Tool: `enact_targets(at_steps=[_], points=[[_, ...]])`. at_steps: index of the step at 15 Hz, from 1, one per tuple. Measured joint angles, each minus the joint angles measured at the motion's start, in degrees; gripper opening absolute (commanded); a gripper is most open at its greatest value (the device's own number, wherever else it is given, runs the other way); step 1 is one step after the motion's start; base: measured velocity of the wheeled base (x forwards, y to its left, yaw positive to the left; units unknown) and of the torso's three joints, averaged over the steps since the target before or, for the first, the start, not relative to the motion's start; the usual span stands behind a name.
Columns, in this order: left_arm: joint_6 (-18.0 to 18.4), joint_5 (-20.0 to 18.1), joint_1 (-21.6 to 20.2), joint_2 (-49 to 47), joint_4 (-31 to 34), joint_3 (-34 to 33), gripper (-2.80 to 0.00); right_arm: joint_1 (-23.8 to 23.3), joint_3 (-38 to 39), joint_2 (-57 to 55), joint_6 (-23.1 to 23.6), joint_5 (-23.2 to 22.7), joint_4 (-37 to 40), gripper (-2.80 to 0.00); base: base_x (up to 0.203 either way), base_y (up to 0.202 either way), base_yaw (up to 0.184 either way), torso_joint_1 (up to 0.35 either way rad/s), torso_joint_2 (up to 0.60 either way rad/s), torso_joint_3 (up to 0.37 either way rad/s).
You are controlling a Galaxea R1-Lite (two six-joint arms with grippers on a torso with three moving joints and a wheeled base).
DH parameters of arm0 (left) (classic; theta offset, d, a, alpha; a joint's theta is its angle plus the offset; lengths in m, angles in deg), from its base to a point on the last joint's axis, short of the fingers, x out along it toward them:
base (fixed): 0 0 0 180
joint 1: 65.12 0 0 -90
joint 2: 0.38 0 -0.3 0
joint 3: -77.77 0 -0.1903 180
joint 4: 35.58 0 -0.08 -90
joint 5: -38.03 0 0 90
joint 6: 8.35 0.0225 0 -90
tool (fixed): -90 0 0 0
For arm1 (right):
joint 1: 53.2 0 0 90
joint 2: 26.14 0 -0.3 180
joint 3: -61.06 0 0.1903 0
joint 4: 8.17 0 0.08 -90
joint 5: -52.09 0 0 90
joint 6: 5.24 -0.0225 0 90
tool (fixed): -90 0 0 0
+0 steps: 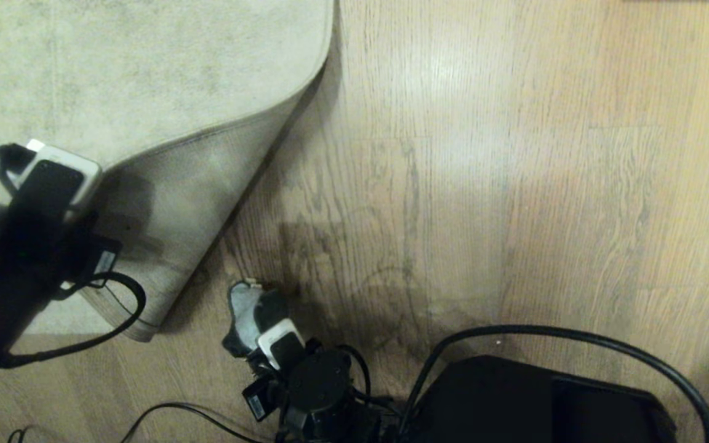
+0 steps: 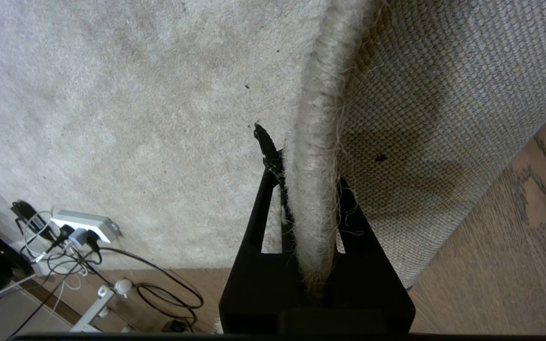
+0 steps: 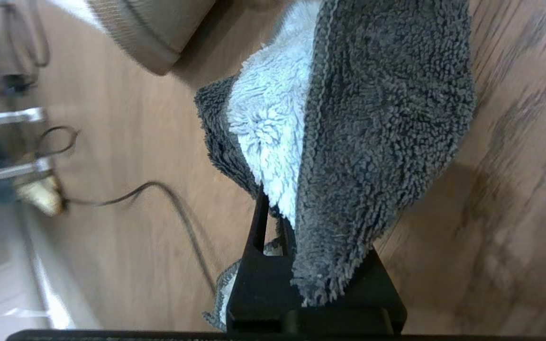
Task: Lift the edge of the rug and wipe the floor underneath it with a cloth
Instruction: Wipe the floor under the carpet with a rag
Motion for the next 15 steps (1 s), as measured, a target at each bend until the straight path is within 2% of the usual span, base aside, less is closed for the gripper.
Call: enact_targets(at_steps=[3,6,15], points=[[0.0,0.0,0.0,0.0,0.0,-0.4,-2.8,-0.4,-3.9,-3.1,1.2,2.4,-0.5,-2.8,0.0,0.0,0.0,0.0,0.0,0.0],[0.0,0.0,0.0,0.0,-0.6,-1.1,-2.8,-1.4,-6.4,-4.8,1.5,2.6,-1.2,-2.8,0.0,0.0,0.0,0.0,0.0,0.0],[0.0,0.0,0.0,-1.2,-2.1,-1.5,-2.8,-7.0,-7.0,-4.3,7.0,2.6,-2.7,-2.8,0.0,0.0,0.0,0.0,0.0,0.0]])
